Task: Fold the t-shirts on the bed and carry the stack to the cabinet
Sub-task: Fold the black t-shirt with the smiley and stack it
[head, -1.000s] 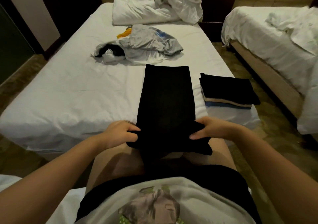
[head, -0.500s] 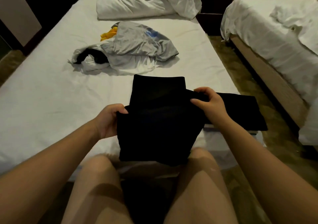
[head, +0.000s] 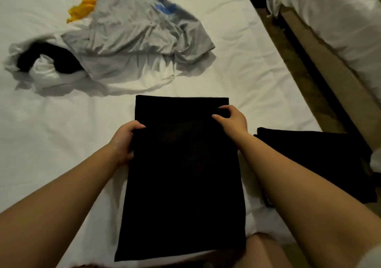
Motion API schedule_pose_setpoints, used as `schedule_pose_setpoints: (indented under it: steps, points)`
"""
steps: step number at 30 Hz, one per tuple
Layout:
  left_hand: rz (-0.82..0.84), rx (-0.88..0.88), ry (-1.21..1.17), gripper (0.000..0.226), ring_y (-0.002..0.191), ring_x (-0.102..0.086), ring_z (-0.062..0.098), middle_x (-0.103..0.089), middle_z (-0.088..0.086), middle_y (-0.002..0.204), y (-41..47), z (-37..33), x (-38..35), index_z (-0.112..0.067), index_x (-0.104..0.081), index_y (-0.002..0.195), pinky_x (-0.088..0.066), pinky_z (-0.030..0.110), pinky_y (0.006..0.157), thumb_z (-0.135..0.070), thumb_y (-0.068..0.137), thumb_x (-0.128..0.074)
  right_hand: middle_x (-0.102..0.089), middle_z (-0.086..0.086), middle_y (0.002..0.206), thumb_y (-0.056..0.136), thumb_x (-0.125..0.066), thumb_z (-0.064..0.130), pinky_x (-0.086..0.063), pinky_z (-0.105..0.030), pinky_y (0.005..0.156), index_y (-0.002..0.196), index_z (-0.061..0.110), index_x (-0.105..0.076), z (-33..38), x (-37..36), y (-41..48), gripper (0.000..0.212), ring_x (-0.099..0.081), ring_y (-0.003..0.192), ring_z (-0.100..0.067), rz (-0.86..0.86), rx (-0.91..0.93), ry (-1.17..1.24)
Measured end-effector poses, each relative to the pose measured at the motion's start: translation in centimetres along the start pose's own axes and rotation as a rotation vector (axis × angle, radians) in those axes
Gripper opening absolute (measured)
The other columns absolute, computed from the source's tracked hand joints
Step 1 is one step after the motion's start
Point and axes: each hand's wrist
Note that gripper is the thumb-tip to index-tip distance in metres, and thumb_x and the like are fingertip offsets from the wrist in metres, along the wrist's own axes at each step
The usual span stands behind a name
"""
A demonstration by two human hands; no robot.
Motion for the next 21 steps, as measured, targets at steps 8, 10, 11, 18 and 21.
schedule_pose_setpoints:
  steps: [8, 10, 11, 18, 21]
  points:
    - [0.110, -0.073, 0.070, 0.052, 0.080, -0.070, 0.018, -0.072, 0.007, 0.095, -1.3, 3.2, 0.5, -0.005, -0.059, 0.120, -0.055, 0.022, 0.061, -0.030, 0.075, -0.058, -0.062, 0.006, 0.101, 0.082, -0.069, 0.033, -0.046, -0.024, 0.082, 0.111, 0.017, -0.061, -0.6, -0.3, 0.1, 0.034, -0.059, 0.094, -0.012, -0.038, -0.038, 0.110]
    - [0.144, -0.110, 0.004, 0.057, 0.079, -0.070, 0.016, -0.072, 0.004, 0.092, -1.8, 3.4, 0.5, -0.005, -0.056, 0.124, -0.055, 0.021, 0.061, -0.032, 0.074, -0.059, -0.067, 0.000, 0.102, 0.081, -0.070, 0.032, -0.052, -0.033, 0.088, 0.108, 0.013, -0.064, -0.1, 0.1, -0.4, 0.034, -0.064, 0.093, -0.017, 0.046, -0.091, 0.157]
    - [0.201, -0.115, -0.027, 0.057, 0.079, -0.070, 0.016, -0.072, 0.003, 0.091, -2.3, 3.3, 0.3, -0.007, -0.058, 0.122, -0.055, 0.021, 0.060, -0.036, 0.074, -0.061, -0.069, -0.003, 0.099, 0.081, -0.071, 0.030, -0.053, -0.037, 0.088, 0.103, 0.013, -0.066, 0.2, 0.3, -0.8, 0.029, -0.066, 0.090, -0.019, 0.087, -0.109, 0.182]
    - [0.408, 0.004, -0.336, 0.051, 0.104, -0.065, 0.021, -0.068, 0.010, 0.111, -0.9, 1.7, 0.7, -0.010, -0.067, 0.114, -0.052, 0.031, 0.087, -0.044, 0.096, -0.033, -0.068, -0.002, 0.102, 0.083, -0.067, 0.033, -0.053, -0.040, 0.089, 0.105, 0.017, -0.063, 1.3, 1.0, -0.5, 0.027, -0.065, 0.094, -0.019, -0.041, -0.041, 0.322]
    - [0.257, -0.036, -0.304, 0.048, 0.086, -0.070, 0.018, -0.073, 0.004, 0.096, -0.2, 2.2, 0.9, -0.016, -0.076, 0.095, -0.057, 0.029, 0.067, -0.048, 0.088, -0.040, -0.058, -0.003, 0.126, 0.081, -0.065, 0.048, -0.049, -0.041, 0.095, 0.128, 0.015, -0.051, 0.0, 0.0, -0.2, 0.059, -0.059, 0.109, -0.022, 0.035, -0.184, 0.183]
Point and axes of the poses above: each hand's wrist, its own y-axis towards the middle knuckle, its own x-axis out of the back of the hand, z = x × y
